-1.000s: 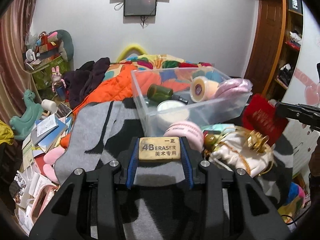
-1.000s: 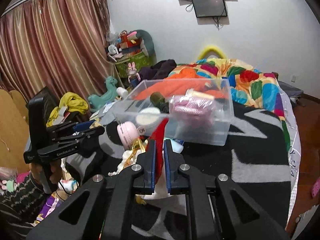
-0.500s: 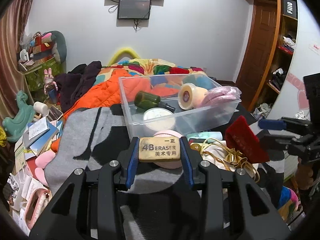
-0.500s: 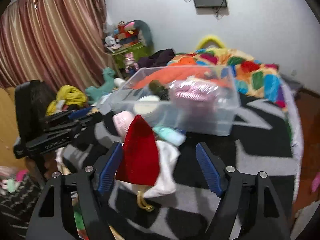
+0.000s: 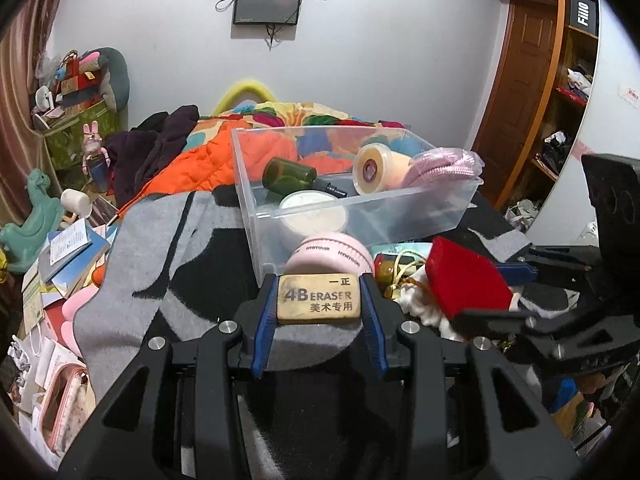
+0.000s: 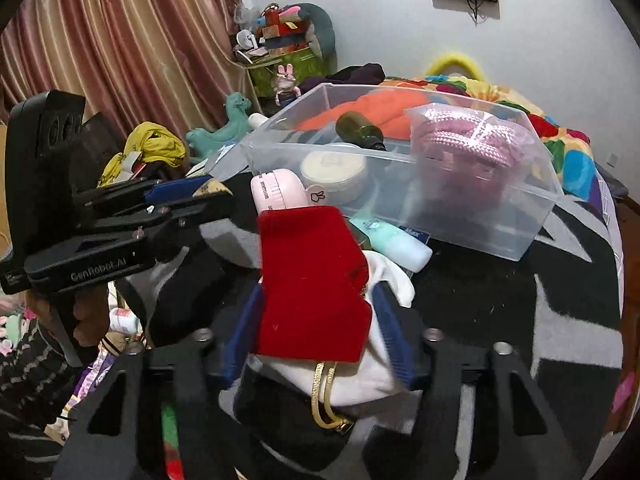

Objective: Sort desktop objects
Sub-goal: 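Lower the eraser and red pouch into the clear box with both grippers, then grasp the pink round case with the left gripper while the right grasps the white cloth bag, then carry the pink case and white cloth bag over the clear box with both grippers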

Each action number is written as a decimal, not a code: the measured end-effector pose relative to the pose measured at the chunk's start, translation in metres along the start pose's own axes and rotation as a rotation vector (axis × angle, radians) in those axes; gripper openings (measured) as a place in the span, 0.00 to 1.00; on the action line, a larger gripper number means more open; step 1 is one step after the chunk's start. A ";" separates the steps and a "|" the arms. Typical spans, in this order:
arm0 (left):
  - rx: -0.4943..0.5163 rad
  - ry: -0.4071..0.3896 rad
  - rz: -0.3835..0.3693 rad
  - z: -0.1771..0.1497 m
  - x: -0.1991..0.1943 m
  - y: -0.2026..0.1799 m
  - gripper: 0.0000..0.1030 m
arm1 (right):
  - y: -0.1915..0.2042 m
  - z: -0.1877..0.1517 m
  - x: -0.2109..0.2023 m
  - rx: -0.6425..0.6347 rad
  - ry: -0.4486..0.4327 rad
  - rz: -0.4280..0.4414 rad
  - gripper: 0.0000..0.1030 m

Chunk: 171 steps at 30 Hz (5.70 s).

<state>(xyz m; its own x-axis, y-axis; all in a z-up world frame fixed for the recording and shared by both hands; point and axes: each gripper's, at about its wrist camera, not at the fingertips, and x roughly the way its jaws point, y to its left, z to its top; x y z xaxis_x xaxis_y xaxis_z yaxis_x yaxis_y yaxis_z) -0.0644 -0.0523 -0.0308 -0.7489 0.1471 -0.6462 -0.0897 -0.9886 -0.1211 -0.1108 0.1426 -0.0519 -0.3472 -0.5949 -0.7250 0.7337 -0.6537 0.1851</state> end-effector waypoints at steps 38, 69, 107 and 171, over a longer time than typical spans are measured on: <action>-0.031 -0.054 -0.031 0.086 0.041 0.023 0.38 | -0.029 0.120 0.008 0.149 -0.258 -0.072 0.23; 0.000 0.010 -0.006 0.071 0.073 0.008 0.39 | -0.028 0.100 0.030 0.089 -0.184 -0.202 0.39; -0.057 0.052 -0.041 0.023 0.038 -0.004 0.58 | -0.039 0.015 -0.023 0.122 -0.164 -0.173 0.66; -0.135 -0.017 0.001 -0.024 0.012 0.048 0.63 | 0.012 0.039 0.055 -0.014 0.152 -0.042 0.22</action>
<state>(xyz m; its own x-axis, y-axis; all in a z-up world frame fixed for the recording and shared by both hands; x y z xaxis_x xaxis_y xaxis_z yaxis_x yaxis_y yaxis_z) -0.0624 -0.0974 -0.0624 -0.7601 0.1448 -0.6335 -0.0008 -0.9751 -0.2219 -0.1440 0.0840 -0.0641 -0.2862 -0.4887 -0.8242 0.7286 -0.6696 0.1440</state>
